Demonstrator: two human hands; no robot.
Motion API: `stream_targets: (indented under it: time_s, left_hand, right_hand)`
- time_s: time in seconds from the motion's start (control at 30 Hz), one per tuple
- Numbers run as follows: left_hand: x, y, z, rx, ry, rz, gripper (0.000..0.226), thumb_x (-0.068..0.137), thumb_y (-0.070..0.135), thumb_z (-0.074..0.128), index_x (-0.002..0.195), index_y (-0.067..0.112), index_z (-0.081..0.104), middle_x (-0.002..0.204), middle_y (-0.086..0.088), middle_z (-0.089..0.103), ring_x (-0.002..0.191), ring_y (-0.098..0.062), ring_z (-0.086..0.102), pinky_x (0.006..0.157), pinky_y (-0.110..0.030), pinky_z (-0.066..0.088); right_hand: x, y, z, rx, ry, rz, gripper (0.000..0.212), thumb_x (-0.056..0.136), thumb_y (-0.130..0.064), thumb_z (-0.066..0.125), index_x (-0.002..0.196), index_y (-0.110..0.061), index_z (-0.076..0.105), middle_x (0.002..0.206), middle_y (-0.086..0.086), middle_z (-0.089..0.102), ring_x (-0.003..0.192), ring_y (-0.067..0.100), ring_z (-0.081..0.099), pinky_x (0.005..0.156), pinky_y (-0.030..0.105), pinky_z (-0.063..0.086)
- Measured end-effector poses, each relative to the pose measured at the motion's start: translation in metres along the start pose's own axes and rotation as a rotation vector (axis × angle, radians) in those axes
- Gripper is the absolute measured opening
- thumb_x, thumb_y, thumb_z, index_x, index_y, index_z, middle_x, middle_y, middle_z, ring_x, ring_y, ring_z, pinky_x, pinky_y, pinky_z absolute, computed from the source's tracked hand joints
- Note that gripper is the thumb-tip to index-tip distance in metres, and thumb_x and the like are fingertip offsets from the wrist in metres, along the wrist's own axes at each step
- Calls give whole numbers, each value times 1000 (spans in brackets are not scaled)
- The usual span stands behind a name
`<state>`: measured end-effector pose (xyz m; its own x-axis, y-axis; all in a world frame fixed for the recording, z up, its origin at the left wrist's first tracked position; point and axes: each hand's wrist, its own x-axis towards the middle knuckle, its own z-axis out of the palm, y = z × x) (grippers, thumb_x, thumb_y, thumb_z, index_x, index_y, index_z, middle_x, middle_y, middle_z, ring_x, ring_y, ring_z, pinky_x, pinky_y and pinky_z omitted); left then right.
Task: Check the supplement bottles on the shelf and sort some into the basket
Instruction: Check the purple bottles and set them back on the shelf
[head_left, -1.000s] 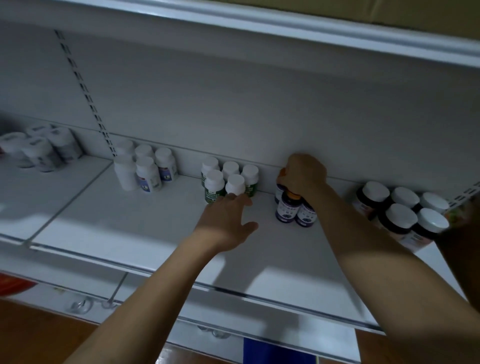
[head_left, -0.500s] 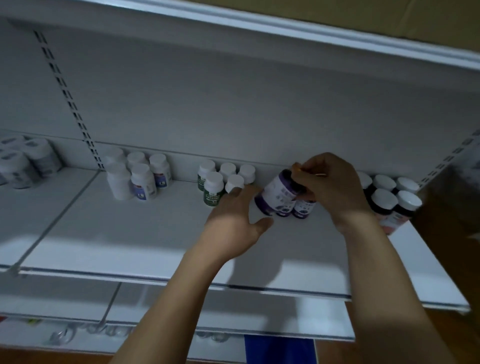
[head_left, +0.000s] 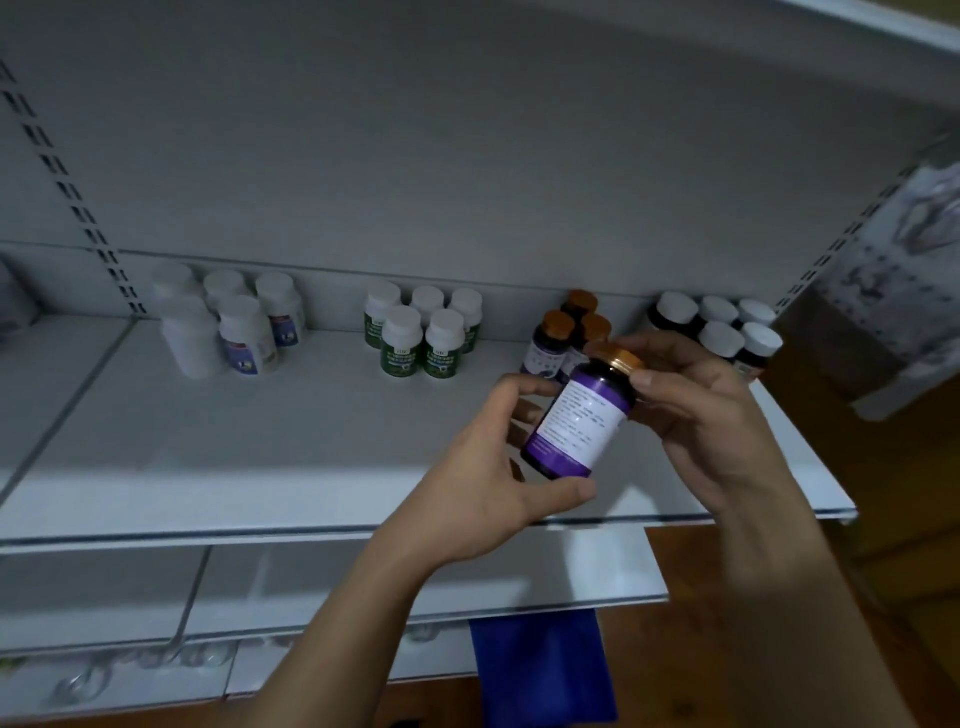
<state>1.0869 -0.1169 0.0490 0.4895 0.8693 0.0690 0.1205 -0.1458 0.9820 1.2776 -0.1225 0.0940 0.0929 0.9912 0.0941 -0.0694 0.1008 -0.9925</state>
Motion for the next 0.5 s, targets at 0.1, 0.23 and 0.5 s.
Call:
stream_targets:
  time_s: [0.1, 0.23, 0.5]
  left_hand:
    - [-4, 1, -1, 25, 36, -5, 73, 69, 33, 86, 124, 41, 40, 103, 18, 56, 87, -1, 57, 70, -14, 43]
    - [-10, 0, -1, 87, 81, 0, 77, 65, 39, 87, 122, 47, 37, 108, 14, 55, 89, 0, 57, 71, -14, 45]
    - [-15, 1, -6, 191, 127, 44, 82, 62, 46, 86, 128, 48, 37, 113, 20, 49, 91, 9, 50, 67, -6, 42]
  right_hand:
    - [-3, 0, 9, -48, 0, 6, 25, 73, -10, 65, 98, -13, 69, 92, 0, 75, 83, 14, 69, 68, 26, 57]
    - [-4, 2, 19, -53, 15, 26, 27, 74, -17, 63, 99, -12, 69, 93, 0, 76, 86, 13, 70, 70, 26, 57]
    - [-3, -2, 23, -89, 23, 62, 28, 73, -21, 64, 100, -14, 69, 90, 0, 75, 84, 13, 70, 67, 25, 57]
